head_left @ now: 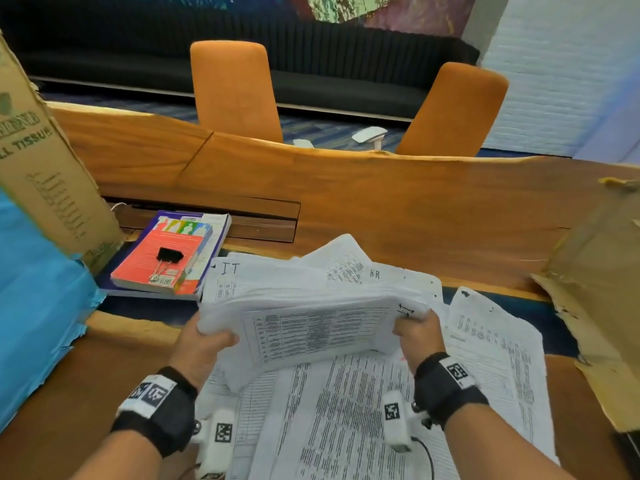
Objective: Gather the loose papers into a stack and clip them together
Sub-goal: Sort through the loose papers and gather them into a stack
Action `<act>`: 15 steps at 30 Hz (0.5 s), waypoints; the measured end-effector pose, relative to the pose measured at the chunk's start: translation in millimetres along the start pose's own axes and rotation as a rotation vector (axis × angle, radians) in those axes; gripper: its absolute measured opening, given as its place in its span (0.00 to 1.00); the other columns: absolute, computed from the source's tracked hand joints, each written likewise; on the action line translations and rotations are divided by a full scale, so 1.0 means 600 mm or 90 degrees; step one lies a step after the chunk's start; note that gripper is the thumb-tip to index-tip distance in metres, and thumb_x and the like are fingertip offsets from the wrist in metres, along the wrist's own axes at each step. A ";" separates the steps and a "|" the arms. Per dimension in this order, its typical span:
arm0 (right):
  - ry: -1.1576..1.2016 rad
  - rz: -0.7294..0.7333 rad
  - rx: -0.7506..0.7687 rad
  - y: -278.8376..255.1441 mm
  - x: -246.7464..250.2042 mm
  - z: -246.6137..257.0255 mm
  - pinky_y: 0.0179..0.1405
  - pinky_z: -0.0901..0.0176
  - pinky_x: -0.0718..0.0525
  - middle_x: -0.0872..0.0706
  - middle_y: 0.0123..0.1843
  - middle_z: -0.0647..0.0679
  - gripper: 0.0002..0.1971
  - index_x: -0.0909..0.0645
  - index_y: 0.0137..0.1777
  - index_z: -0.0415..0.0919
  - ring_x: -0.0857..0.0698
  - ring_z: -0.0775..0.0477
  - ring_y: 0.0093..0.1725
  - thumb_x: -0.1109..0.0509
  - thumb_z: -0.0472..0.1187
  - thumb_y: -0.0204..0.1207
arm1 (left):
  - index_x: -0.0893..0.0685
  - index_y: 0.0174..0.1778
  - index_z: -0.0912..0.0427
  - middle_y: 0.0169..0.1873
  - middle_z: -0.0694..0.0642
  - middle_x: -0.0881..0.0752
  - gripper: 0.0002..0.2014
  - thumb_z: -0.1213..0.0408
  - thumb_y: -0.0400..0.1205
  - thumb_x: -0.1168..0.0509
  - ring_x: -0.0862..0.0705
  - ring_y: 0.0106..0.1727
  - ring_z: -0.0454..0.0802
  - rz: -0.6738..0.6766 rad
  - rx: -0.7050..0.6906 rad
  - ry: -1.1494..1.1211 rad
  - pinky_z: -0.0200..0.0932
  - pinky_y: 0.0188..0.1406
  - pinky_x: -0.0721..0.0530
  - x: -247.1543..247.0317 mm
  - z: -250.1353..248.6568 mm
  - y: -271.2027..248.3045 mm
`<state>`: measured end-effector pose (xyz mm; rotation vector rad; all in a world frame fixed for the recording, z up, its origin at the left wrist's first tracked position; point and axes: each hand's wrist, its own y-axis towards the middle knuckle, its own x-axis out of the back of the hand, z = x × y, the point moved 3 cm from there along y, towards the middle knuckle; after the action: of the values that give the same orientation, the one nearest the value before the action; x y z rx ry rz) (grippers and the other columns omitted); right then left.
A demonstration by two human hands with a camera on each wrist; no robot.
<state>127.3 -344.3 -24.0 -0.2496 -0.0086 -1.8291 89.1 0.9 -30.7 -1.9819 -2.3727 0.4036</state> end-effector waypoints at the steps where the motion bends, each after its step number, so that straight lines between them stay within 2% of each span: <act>1: 0.024 0.000 0.007 0.000 0.002 0.011 0.44 0.50 0.16 0.11 0.42 0.41 0.19 0.14 0.47 0.36 0.14 0.35 0.49 0.39 0.16 0.66 | 0.18 0.62 0.68 0.55 0.70 0.12 0.37 0.70 0.52 0.27 0.15 0.58 0.67 -0.001 -0.020 -0.003 0.62 0.59 0.18 -0.005 -0.004 0.000; 3: 0.025 0.013 0.040 -0.003 0.009 0.034 0.43 0.53 0.17 0.12 0.44 0.45 0.19 0.16 0.51 0.39 0.15 0.37 0.49 0.37 0.19 0.66 | 0.19 0.62 0.69 0.52 0.67 0.12 0.37 0.71 0.52 0.27 0.15 0.54 0.63 -0.003 -0.028 -0.005 0.56 0.53 0.17 -0.010 -0.006 0.005; 4: -0.033 0.002 0.083 -0.009 0.015 0.048 0.45 0.53 0.16 0.12 0.48 0.46 0.20 0.18 0.55 0.40 0.15 0.38 0.52 0.36 0.21 0.68 | 0.19 0.61 0.69 0.50 0.67 0.13 0.35 0.74 0.54 0.28 0.15 0.52 0.63 -0.006 -0.025 -0.002 0.53 0.51 0.18 -0.012 -0.006 0.008; 5: -0.143 -0.027 0.165 -0.017 0.020 0.066 0.53 0.51 0.16 0.14 0.55 0.47 0.22 0.21 0.61 0.41 0.16 0.40 0.58 0.35 0.23 0.69 | 0.19 0.59 0.71 0.48 0.68 0.13 0.31 0.76 0.56 0.30 0.16 0.52 0.63 -0.007 -0.025 0.002 0.52 0.48 0.18 -0.013 -0.006 0.009; 6: -0.280 -0.063 0.283 -0.030 0.020 0.090 0.66 0.47 0.19 0.18 0.63 0.46 0.26 0.24 0.68 0.41 0.20 0.40 0.67 0.34 0.27 0.69 | 0.18 0.57 0.72 0.46 0.67 0.12 0.28 0.76 0.58 0.31 0.15 0.51 0.64 -0.005 -0.023 0.014 0.50 0.47 0.18 -0.013 -0.005 0.010; 7: -0.404 -0.082 0.405 -0.043 0.010 0.112 0.77 0.42 0.28 0.23 0.73 0.44 0.31 0.29 0.75 0.40 0.28 0.40 0.77 0.34 0.31 0.68 | 0.16 0.54 0.71 0.42 0.64 0.10 0.23 0.78 0.60 0.30 0.15 0.50 0.63 -0.005 -0.014 0.028 0.50 0.46 0.18 -0.013 -0.004 0.011; 8: -0.510 -0.057 0.474 -0.055 -0.008 0.131 0.83 0.39 0.39 0.31 0.81 0.43 0.37 0.35 0.81 0.40 0.38 0.38 0.84 0.35 0.34 0.68 | 0.15 0.50 0.69 0.39 0.60 0.08 0.18 0.81 0.64 0.29 0.14 0.48 0.62 -0.004 -0.006 0.040 0.50 0.46 0.18 -0.013 -0.004 0.011; 9: -0.605 0.016 0.481 -0.062 -0.032 0.145 0.85 0.36 0.48 0.42 0.87 0.44 0.42 0.44 0.85 0.42 0.49 0.38 0.88 0.35 0.36 0.69 | 0.14 0.48 0.68 0.36 0.57 0.08 0.16 0.85 0.67 0.30 0.14 0.47 0.60 -0.004 0.000 0.048 0.50 0.46 0.18 -0.013 -0.002 0.013; 11: -0.807 0.206 0.382 -0.067 -0.077 0.148 0.85 0.32 0.60 0.60 0.89 0.46 0.47 0.60 0.87 0.48 0.65 0.36 0.87 0.37 0.41 0.73 | 0.14 0.47 0.67 0.35 0.55 0.08 0.15 0.85 0.68 0.31 0.13 0.46 0.59 -0.002 0.002 0.062 0.49 0.45 0.18 -0.013 -0.004 0.014; 13: -0.930 0.298 0.318 -0.066 -0.097 0.151 0.83 0.30 0.65 0.64 0.89 0.44 0.46 0.65 0.87 0.49 0.68 0.33 0.86 0.39 0.46 0.76 | 0.14 0.49 0.69 0.38 0.58 0.08 0.15 0.82 0.66 0.30 0.14 0.47 0.59 -0.002 0.000 0.076 0.47 0.44 0.19 -0.012 -0.006 0.015; 15: -0.919 0.297 0.352 -0.067 -0.106 0.171 0.83 0.29 0.64 0.63 0.89 0.44 0.47 0.64 0.87 0.49 0.66 0.32 0.86 0.38 0.52 0.76 | 0.14 0.52 0.70 0.43 0.62 0.09 0.15 0.84 0.70 0.31 0.14 0.50 0.60 -0.001 0.000 0.083 0.48 0.45 0.18 -0.009 -0.007 0.016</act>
<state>121.7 -258.6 70.1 -1.0090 -1.3066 -0.8084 100.2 -1.9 -28.2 -1.9409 -2.2960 0.2649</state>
